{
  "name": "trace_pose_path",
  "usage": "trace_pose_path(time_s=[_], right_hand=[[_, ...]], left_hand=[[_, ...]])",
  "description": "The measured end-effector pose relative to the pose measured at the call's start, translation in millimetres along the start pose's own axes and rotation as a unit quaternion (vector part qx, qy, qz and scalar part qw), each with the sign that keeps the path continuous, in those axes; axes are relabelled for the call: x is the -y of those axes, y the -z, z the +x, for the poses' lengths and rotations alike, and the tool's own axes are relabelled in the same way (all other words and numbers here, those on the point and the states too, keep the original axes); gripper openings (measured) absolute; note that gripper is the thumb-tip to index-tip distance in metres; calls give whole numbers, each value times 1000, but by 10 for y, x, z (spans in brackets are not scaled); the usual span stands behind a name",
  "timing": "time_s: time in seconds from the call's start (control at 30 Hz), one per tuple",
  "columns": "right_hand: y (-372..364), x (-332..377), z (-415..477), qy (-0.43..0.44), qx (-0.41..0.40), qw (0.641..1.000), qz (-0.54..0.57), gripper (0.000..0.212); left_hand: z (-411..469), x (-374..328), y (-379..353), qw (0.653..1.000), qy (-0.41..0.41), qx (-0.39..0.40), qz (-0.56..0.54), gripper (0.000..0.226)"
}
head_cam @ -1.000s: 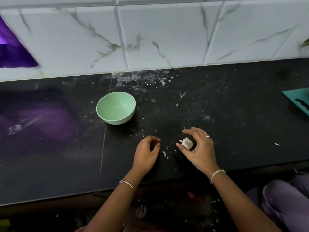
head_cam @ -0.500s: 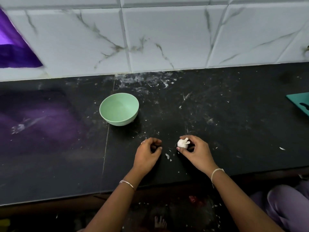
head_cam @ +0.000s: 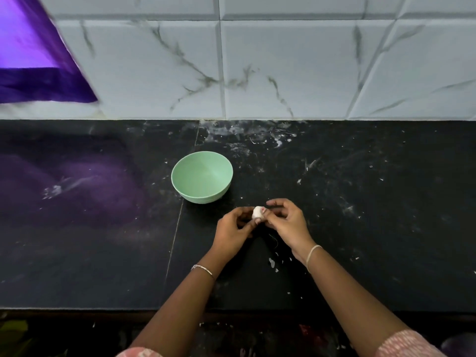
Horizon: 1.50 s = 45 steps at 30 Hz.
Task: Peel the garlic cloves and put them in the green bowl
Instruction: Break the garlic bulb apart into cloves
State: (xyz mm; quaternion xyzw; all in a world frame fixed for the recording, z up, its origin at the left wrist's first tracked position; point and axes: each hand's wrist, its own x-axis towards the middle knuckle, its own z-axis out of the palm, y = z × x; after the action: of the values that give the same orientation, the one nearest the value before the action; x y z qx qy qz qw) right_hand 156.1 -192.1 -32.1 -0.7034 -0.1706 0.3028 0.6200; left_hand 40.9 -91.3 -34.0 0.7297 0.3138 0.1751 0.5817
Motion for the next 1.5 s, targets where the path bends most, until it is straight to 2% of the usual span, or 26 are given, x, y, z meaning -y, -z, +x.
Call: trace_pose_path(time_s=[0.13, 0.4, 0.53, 0.63, 0.73, 0.93, 1.17, 1.37, 1.5], right_hand=[[7, 5, 78, -3, 52, 999, -4, 30], [20, -98, 135, 73, 47, 994, -72, 16], [8, -145, 113, 102, 38, 989, -99, 14], [-3, -176, 106, 107, 42, 986, -118, 26], [-14, -201, 104, 125, 42, 980, -148, 30], [-11, -142, 99, 104, 29, 991, -77, 24], [-95, -99, 76, 127, 26, 990, -56, 24], [-179, -147, 84, 173, 14, 973, -150, 21], [-249, -161, 120, 172, 6, 970, -169, 25]], left_hand=[[82, 41, 32, 998, 19, -3, -60, 27], [130, 44, 1, 986, 44, 10, -159, 34], [139, 16, -6, 985, 48, 14, -164, 32], [147, 13, -12, 985, 44, 22, -164, 30], [160, 14, -23, 984, 42, 26, -169, 30], [149, 45, -35, 979, 45, 16, -198, 32], [147, 60, -27, 972, 62, 7, -225, 30], [165, 42, -38, 962, 71, -46, -258, 28], [186, 59, -38, 961, 60, -63, -263, 27]])
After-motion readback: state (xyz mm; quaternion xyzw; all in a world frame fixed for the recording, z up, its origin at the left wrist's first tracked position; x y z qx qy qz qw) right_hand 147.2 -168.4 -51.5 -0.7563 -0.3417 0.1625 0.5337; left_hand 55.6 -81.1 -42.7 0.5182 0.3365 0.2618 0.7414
